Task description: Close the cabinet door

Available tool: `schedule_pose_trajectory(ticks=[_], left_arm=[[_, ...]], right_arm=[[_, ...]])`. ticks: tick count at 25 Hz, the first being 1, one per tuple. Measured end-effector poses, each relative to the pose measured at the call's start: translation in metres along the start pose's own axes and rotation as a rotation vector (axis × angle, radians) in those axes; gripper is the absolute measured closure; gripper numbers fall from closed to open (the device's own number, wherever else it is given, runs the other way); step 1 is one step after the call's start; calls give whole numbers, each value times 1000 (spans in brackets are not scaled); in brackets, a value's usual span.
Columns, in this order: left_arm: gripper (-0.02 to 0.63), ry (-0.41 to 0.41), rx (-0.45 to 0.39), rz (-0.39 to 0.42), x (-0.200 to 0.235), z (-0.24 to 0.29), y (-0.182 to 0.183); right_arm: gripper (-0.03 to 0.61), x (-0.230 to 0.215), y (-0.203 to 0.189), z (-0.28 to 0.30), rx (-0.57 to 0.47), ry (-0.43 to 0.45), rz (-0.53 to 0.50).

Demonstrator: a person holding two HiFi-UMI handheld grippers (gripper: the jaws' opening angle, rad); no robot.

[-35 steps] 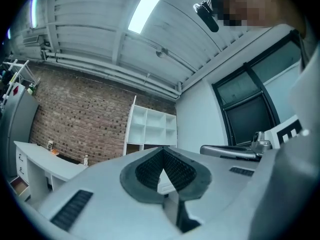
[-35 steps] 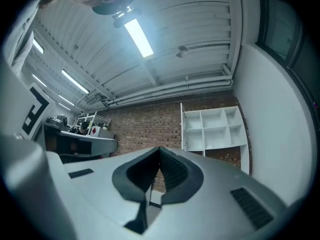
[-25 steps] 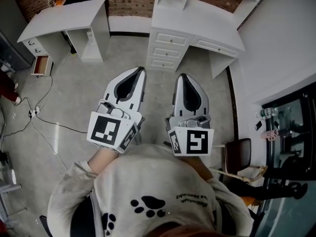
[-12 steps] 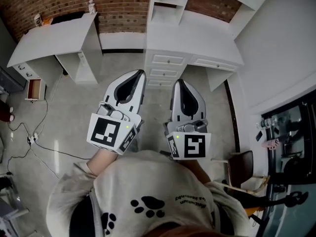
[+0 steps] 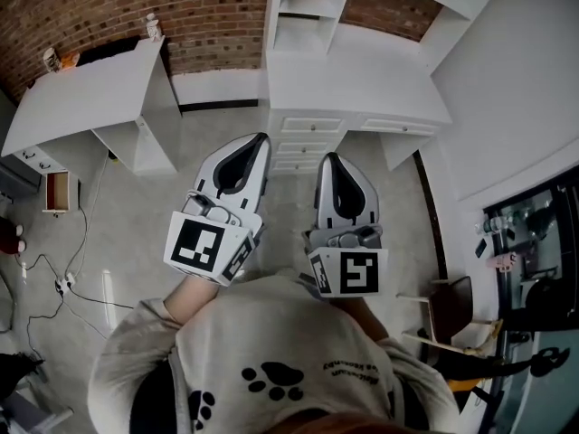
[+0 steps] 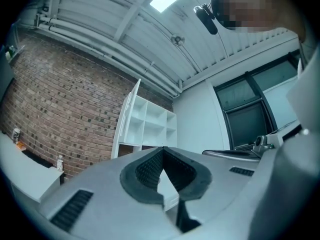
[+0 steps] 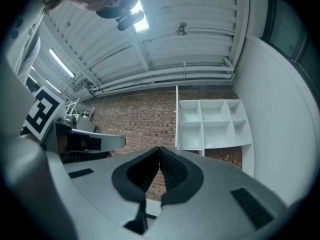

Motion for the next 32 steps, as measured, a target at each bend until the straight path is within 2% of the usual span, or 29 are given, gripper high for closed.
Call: schedule_pose_trajectory(ticks=[9, 15, 32], left_arm=[[604, 0, 25, -14, 26, 14, -20], [604, 10, 19, -7, 37, 38, -30], [604, 85, 24, 21, 99, 184, -61]], right_arm=[[568, 3, -12, 33, 17, 1, -3], [568, -13, -16, 62, -5, 15, -3], [568, -103, -28, 212, 1, 113, 16]])
Point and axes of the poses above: the fingertips, and each gripper's own axes: z forward along the fingers, x to its left, y out of its top, the point moved 6 cm from there along -z, backward along the fingers, and after that the axes turned 15 degrees about z, right-handed, at the moved point
